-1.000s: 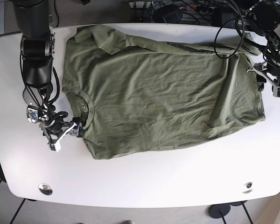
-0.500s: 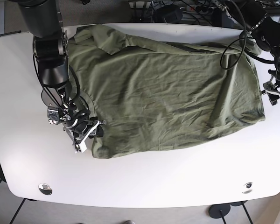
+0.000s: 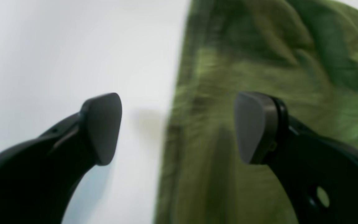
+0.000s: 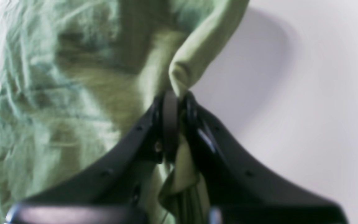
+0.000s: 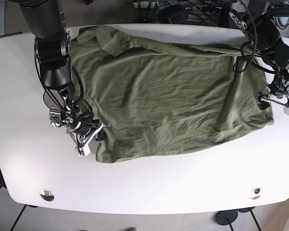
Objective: Fold the T-shirt properly
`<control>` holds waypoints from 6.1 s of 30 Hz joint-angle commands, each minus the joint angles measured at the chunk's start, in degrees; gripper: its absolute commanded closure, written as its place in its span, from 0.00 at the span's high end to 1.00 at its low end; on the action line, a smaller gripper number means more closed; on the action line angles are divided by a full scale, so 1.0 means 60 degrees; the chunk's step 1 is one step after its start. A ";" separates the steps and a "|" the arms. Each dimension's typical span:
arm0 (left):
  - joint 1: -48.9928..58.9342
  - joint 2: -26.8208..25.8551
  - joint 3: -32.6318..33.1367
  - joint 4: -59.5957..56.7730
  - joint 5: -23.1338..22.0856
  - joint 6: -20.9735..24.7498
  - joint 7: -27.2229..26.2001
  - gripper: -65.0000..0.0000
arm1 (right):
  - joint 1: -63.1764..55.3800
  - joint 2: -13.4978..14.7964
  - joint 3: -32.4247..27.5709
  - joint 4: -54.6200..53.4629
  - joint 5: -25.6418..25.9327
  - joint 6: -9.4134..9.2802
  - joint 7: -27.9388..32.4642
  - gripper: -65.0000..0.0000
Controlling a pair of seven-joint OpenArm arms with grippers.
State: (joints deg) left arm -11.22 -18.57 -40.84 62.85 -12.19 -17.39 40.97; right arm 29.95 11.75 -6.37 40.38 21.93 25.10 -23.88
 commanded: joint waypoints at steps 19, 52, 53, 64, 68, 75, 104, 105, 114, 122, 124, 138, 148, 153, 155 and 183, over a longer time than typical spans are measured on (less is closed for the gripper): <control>-0.0261 0.0113 0.0851 0.0683 0.0016 -0.1813 -0.0081 0.01 | -0.0839 0.0057 0.0776 0.1805 -0.0073 -0.0030 -0.0247 0.03; -1.0629 -0.1118 0.5100 0.0433 0.0002 -0.2062 0.1692 0.01 | 0.7117 0.1346 0.1875 0.4867 -0.0059 0.0043 -0.4877 0.03; -1.0629 -0.1133 0.5085 0.0433 -0.0013 -0.2076 0.1692 0.01 | 0.7029 0.1361 0.1934 0.4867 -0.0059 0.0058 -0.5126 0.03; -0.2342 -0.1074 0.3122 0.3554 -0.0042 -0.2619 0.0432 0.01 | -0.1483 0.0906 0.3457 0.8735 -0.0059 0.0058 -0.5112 0.03; 0.0295 -0.0502 0.2125 0.3657 -0.0042 -0.2619 -0.0301 0.01 | -0.3886 0.0745 0.3838 0.9175 -0.0059 0.0058 -0.4819 0.03; 0.2640 0.0465 0.0470 0.4521 -0.0013 -0.3556 -0.0257 0.01 | -0.6582 0.0438 0.4849 1.0640 -0.0059 0.0073 -0.4848 0.03; 0.3050 -0.0517 -0.0351 0.5518 -0.0042 -0.3615 0.0651 0.70 | -0.9557 0.0672 0.6139 1.1167 0.3238 0.1084 -0.4863 0.65; 0.2991 -0.0576 -0.0351 0.5576 -0.0042 -0.3615 0.0637 0.70 | -0.9630 0.0760 0.6505 1.1167 0.3883 0.1215 -0.4877 0.65; 0.3343 -0.0517 -0.0263 0.5620 -0.0980 -0.3630 0.0651 0.69 | -0.9938 0.0936 0.7780 1.1197 0.5348 0.1333 -0.5742 0.65; 0.4237 0.0259 0.0279 0.5767 -0.0936 -0.3615 0.0607 0.44 | -1.1300 0.0687 0.7692 1.1709 0.5304 0.1245 -0.5932 0.65; 0.4208 0.0259 0.0279 0.5503 -0.0936 -0.3615 0.0578 0.40 | -1.1505 0.0540 0.7340 1.1709 0.5099 0.1245 -0.5932 0.65; 0.3973 -0.0048 0.0807 0.3935 -0.0892 -0.3615 -0.0550 0.23 | -0.9688 -0.0632 0.6212 1.0596 0.1817 0.1347 -0.5903 0.19; 0.3944 -0.0224 0.0792 0.3393 -0.0306 -0.3615 -0.0565 0.21 | -1.0450 0.0833 0.6212 1.0669 0.1876 0.2270 -0.5947 0.18; 0.3959 -0.0239 0.0807 0.3393 -0.0291 -0.3615 -0.0565 0.22 | -1.0641 0.1082 0.6227 1.1519 0.1876 0.2402 -0.5962 0.62; 0.3959 -0.0239 0.0807 0.3393 -0.0277 -0.3571 -0.0565 0.22 | -1.0641 0.1449 0.6241 1.1519 0.1876 0.2402 -0.5962 0.62; 0.3460 0.0655 0.0499 0.5034 0.0368 -0.3769 -0.0550 0.22 | -0.9161 -0.0544 0.6974 1.1563 0.1480 0.2483 -0.7544 0.28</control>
State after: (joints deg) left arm 9.43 -13.89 -37.56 92.36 -9.85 -40.07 38.06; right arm -24.80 7.60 34.98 108.90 31.62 39.68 -69.21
